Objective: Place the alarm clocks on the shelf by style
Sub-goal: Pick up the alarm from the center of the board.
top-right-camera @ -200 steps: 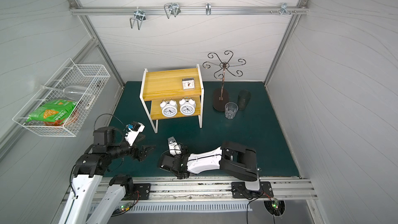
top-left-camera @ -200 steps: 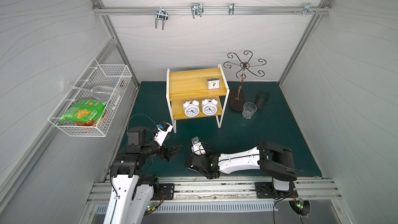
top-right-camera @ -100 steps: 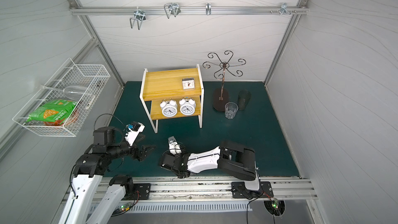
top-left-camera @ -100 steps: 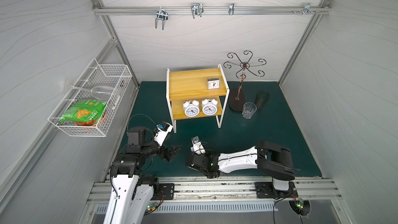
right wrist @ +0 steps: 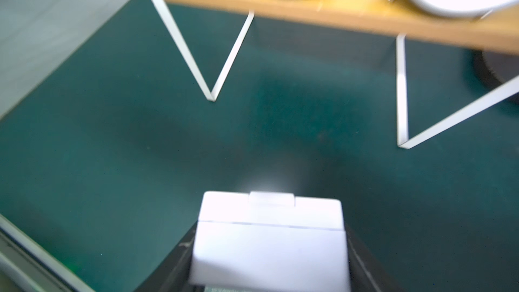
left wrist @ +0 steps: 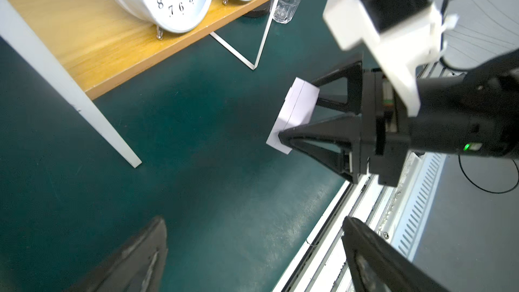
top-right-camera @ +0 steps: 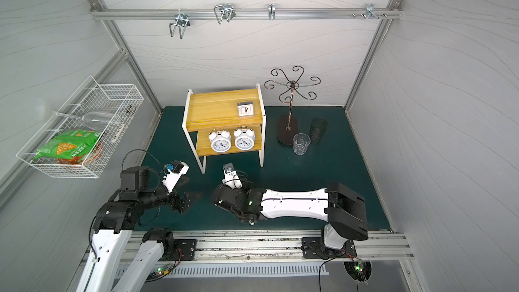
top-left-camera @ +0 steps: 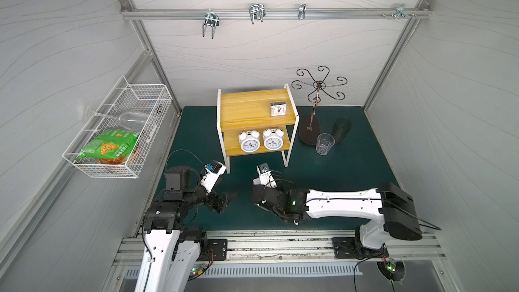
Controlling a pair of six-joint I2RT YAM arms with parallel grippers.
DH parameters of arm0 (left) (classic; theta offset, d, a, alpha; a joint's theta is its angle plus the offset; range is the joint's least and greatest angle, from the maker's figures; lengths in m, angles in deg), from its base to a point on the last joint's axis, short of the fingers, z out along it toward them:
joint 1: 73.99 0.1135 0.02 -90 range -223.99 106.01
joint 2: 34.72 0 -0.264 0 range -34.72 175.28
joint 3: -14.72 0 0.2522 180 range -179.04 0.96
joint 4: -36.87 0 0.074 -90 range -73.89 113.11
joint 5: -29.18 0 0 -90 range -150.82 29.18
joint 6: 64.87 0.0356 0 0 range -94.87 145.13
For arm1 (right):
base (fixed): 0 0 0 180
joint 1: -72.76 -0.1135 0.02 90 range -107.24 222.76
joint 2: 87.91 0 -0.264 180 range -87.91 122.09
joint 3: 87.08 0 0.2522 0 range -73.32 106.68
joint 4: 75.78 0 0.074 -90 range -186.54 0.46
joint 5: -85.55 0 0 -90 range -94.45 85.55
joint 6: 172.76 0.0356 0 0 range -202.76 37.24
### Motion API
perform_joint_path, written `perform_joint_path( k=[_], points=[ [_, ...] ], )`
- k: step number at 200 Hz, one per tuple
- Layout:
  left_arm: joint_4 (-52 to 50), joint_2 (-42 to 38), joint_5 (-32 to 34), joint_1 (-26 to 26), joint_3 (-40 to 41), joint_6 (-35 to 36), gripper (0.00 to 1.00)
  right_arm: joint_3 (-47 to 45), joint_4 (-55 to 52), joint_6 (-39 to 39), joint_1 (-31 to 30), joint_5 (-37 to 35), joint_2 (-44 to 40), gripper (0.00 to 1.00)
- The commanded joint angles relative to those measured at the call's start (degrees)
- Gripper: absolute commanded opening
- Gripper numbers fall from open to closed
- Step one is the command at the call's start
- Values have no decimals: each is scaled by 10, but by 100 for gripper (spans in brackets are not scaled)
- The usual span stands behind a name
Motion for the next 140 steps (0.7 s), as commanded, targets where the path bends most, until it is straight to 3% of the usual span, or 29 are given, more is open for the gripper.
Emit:
perform_joint_path(
  k=[1,57,140],
  points=[
    [-1,2,-21,-3,-36,11,99,48,-89,-26,14,11,-36,53],
    [-11,19,-29,-3,-76,6,99,222,-240,-64,41,31,-39,50],
    [51,48,18,-3,-132,-70,99,573,-410,-121,71,49,94,49]
  ],
)
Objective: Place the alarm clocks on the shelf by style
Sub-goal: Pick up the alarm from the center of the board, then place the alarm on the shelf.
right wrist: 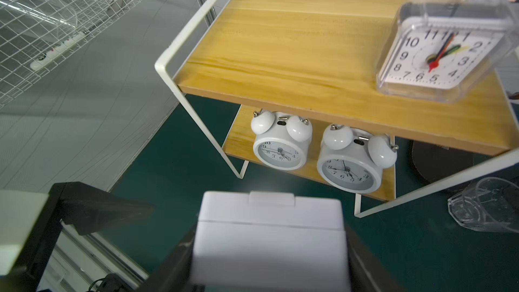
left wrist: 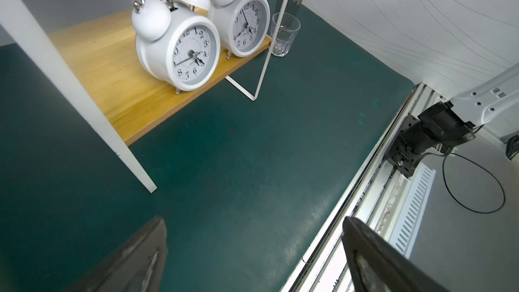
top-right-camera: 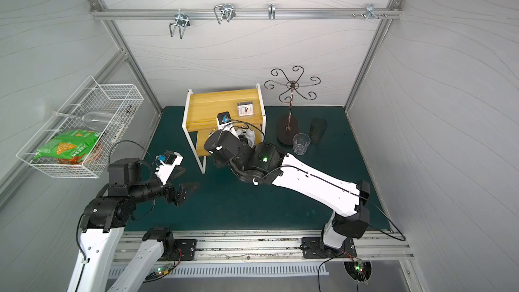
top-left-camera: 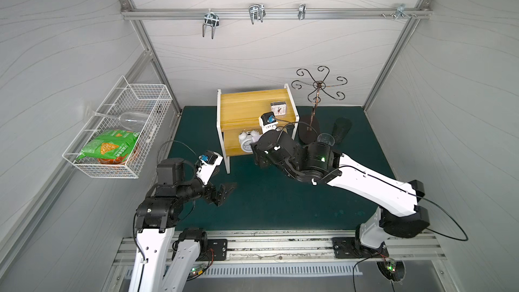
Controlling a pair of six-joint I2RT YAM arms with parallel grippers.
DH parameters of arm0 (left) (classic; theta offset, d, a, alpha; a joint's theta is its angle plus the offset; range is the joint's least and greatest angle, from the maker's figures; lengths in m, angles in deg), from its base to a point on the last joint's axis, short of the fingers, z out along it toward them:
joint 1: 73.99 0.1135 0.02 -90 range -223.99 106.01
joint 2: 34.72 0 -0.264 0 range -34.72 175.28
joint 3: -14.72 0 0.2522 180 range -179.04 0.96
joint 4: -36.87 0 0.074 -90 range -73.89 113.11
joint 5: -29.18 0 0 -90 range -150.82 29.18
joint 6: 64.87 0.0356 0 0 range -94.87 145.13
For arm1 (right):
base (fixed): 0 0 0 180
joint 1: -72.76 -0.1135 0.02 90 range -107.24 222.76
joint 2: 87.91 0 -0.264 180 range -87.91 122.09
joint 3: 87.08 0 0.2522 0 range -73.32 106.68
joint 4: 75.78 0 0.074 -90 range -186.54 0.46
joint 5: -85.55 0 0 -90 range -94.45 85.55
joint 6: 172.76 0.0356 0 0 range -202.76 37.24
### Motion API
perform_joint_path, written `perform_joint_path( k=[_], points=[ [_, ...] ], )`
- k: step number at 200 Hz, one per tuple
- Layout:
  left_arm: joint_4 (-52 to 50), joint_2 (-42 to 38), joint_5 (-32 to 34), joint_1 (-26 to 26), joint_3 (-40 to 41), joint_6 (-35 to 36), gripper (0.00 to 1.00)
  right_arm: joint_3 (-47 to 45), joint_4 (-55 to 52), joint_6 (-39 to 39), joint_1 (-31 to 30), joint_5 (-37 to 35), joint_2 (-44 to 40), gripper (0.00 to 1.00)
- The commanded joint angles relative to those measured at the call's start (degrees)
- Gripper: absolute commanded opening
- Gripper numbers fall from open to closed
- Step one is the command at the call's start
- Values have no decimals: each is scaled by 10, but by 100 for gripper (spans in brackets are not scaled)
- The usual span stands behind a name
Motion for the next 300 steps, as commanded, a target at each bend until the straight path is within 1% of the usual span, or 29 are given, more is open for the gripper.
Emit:
perform_joint_path(
  k=[1,38,59,95,128,216,300],
  points=[
    [55,7,16,-3,-29,-35,99,74,-69,-31,10,9,38,49],
    [108,19,23,-3,-25,-46,99,189,-89,-56,22,17,99,48],
    [128,26,17,-3,-26,-42,99,245,-101,-67,28,7,128,48],
    [155,36,7,-4,-40,-52,98,296,-98,-76,43,-20,159,46],
    [172,43,9,-4,-51,-55,97,331,-103,-69,61,-17,185,46],
    [166,52,-9,-4,-72,-59,97,369,-95,-73,101,-5,226,46],
    [172,52,-19,-4,-67,-77,98,384,-97,-71,110,-6,253,47]
  ],
)
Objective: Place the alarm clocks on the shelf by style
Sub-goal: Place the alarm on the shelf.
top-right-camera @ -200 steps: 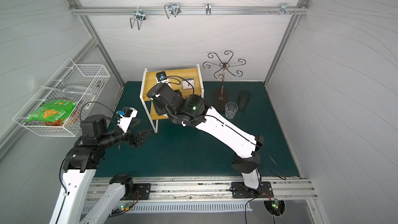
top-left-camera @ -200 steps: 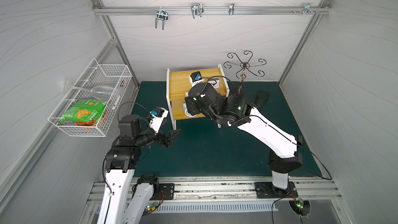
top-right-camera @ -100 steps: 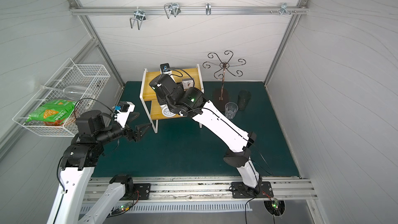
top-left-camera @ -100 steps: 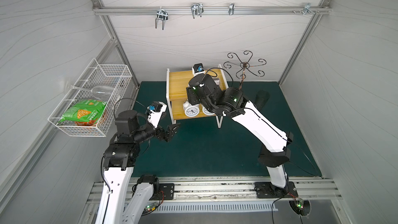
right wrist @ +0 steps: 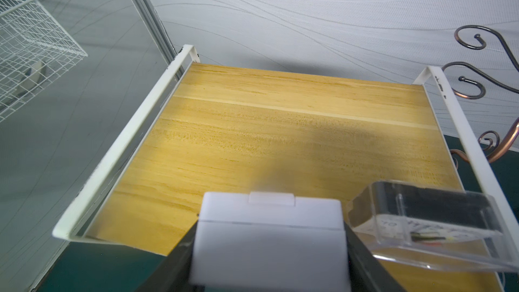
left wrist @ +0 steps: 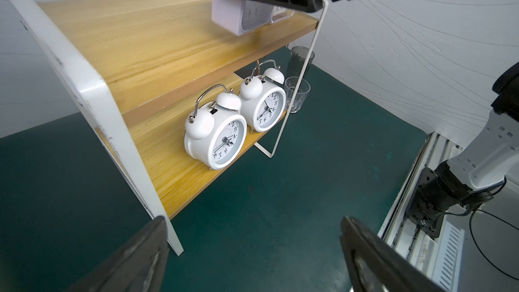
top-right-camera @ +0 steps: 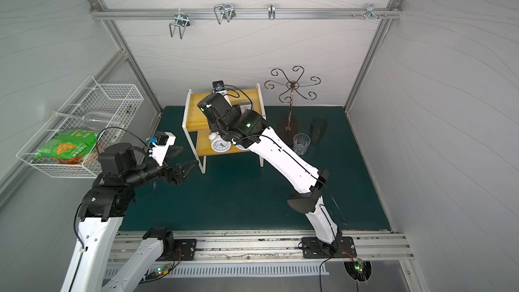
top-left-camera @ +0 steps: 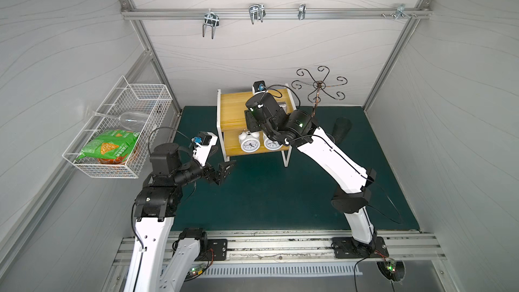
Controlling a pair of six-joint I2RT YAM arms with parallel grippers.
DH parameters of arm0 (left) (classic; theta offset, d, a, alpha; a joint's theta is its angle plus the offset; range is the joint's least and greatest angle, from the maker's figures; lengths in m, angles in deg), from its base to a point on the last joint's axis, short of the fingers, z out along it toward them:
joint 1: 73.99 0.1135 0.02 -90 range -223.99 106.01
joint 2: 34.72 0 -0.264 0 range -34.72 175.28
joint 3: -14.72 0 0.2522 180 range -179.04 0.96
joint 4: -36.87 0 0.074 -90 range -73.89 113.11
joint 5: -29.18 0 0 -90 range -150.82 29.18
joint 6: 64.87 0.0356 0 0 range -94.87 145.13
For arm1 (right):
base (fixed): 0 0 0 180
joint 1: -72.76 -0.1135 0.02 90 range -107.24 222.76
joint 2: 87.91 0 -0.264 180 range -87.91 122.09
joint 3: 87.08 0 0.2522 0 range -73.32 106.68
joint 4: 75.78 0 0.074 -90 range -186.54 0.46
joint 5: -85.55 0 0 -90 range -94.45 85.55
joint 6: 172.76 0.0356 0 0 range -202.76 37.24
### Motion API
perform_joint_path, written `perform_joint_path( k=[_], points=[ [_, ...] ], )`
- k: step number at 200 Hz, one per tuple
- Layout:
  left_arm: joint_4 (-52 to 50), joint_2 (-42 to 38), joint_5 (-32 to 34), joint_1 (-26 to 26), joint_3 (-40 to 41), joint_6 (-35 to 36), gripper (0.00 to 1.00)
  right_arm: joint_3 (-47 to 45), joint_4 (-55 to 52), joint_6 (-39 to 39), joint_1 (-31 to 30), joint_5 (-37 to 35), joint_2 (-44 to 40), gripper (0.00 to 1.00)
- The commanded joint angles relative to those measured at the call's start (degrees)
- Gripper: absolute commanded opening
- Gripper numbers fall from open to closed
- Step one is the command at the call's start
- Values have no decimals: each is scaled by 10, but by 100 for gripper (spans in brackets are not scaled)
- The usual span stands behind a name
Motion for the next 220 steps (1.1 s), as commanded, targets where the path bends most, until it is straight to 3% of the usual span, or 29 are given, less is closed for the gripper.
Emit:
perform_joint_path(
  k=[1,157,220],
  points=[
    [29,-1,-13,-2,-20,-9,98,17,-3,0,4,-4,9,47],
    [32,-1,-13,-3,-14,-12,99,18,2,-1,5,-1,17,56],
    [33,1,-14,-3,-14,-14,99,18,7,-3,6,2,15,65]
  ],
)
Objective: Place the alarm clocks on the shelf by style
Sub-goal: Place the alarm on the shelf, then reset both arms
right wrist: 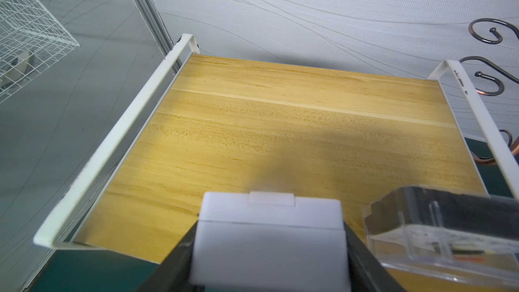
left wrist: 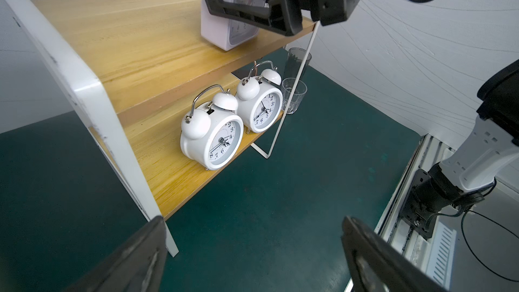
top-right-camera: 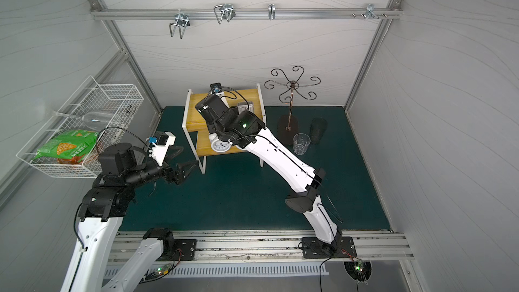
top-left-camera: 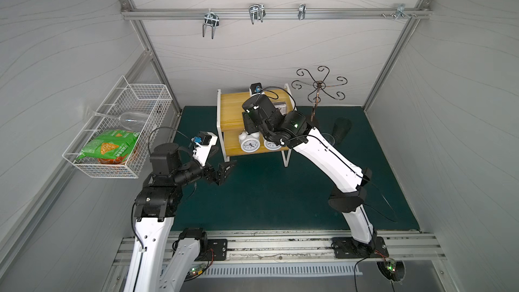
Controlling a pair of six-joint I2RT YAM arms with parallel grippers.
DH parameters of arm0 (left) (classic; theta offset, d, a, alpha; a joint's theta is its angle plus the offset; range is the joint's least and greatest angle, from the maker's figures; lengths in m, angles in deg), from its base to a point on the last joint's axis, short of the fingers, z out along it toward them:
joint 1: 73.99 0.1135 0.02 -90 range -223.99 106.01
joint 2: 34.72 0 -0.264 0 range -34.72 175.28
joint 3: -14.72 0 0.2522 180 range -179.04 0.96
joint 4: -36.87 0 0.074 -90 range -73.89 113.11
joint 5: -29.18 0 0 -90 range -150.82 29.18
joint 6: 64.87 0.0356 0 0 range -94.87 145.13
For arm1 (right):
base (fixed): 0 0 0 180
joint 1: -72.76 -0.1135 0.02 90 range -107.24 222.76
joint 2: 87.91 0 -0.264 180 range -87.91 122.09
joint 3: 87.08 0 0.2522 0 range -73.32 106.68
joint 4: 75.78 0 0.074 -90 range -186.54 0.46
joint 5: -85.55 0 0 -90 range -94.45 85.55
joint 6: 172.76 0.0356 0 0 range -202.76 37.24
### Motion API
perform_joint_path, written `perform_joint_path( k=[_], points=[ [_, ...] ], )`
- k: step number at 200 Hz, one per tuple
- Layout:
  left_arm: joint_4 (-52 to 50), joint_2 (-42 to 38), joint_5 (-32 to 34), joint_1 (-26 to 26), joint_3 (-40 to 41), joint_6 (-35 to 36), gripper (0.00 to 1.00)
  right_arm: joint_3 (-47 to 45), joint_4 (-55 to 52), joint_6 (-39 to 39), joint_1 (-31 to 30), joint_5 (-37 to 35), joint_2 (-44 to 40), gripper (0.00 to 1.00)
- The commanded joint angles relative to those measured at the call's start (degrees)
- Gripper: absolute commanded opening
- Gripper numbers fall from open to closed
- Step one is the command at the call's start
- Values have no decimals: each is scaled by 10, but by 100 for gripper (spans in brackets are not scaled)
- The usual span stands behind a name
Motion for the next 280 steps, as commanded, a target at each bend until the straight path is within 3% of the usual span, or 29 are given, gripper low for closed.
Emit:
perform_joint_path(
  k=[1,122,210,244,280],
  points=[
    [33,1,-11,-2,-14,-7,99,12,8,-3,3,1,1,65],
    [32,0,-10,-2,-9,-5,99,10,19,-8,2,8,-6,75],
    [43,-12,35,-1,31,7,99,-51,58,-54,-1,64,-102,94],
    [59,-20,83,-1,61,6,99,-122,62,-65,2,81,-173,99],
    [79,-31,127,-2,102,-3,99,-323,103,-62,37,96,-308,99]
  ],
)
